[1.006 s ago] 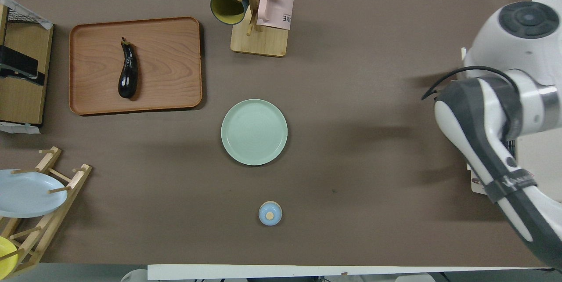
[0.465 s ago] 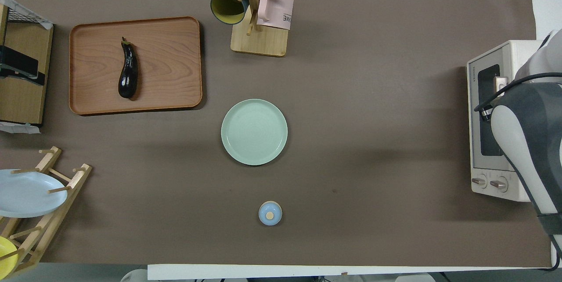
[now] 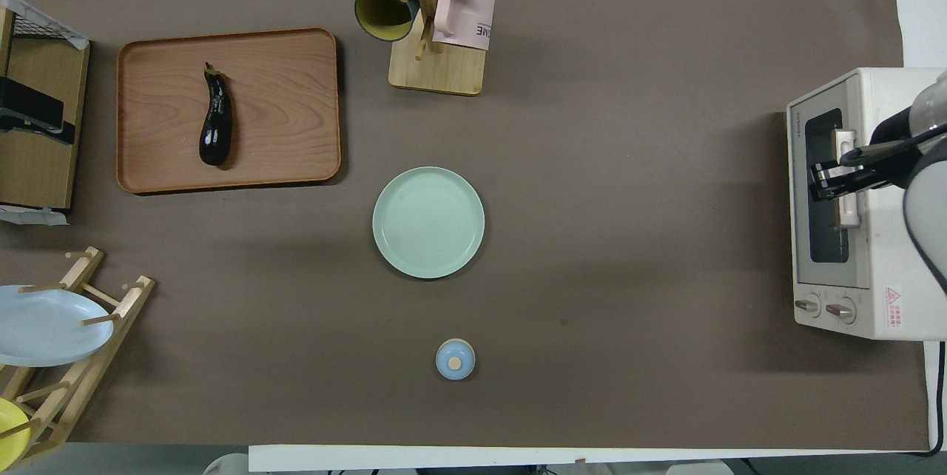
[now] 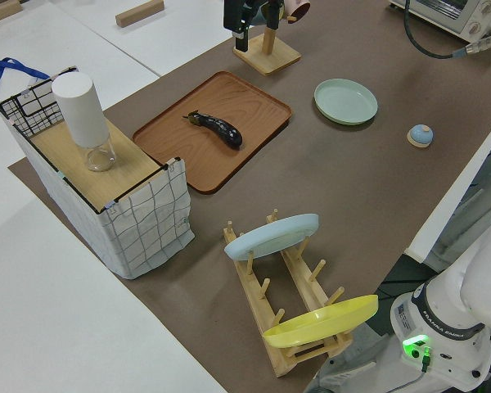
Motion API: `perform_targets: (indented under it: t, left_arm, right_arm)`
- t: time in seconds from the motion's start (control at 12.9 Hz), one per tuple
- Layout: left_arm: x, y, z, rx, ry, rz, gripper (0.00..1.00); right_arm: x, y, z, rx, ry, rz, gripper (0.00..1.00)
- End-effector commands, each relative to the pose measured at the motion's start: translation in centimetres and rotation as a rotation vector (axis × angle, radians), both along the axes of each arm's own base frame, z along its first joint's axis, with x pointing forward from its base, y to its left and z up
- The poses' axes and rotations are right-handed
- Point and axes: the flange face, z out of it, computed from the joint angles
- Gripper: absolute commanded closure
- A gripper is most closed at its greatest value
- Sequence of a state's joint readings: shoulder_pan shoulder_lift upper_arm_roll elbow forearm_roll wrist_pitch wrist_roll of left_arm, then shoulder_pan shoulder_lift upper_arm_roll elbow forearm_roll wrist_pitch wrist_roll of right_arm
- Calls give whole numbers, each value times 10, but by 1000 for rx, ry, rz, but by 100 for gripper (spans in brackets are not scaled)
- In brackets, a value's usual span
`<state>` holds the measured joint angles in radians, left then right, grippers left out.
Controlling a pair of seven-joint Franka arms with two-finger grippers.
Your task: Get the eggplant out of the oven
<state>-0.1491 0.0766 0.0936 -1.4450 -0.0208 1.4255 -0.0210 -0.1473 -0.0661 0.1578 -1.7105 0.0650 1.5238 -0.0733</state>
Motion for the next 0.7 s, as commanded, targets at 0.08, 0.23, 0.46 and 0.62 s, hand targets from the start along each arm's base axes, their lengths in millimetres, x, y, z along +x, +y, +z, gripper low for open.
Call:
perform_targets:
  t: [0.08, 0.23, 0.46, 0.62]
  left_arm:
    - [-8, 2, 7, 3, -6, -11, 0]
    - [-8, 2, 9, 2, -13, -11, 0]
    - [-8, -1, 9, 3, -13, -11, 0]
    - [-8, -1, 9, 3, -13, -11, 0]
  right_arm:
    - [-2, 42, 8, 34, 32, -88, 58]
    - [-9, 36, 8, 28, 58, -93, 0]
    - [-6, 30, 12, -53, 16, -88, 0]
    - [-4, 30, 15, -113, -11, -70, 0]
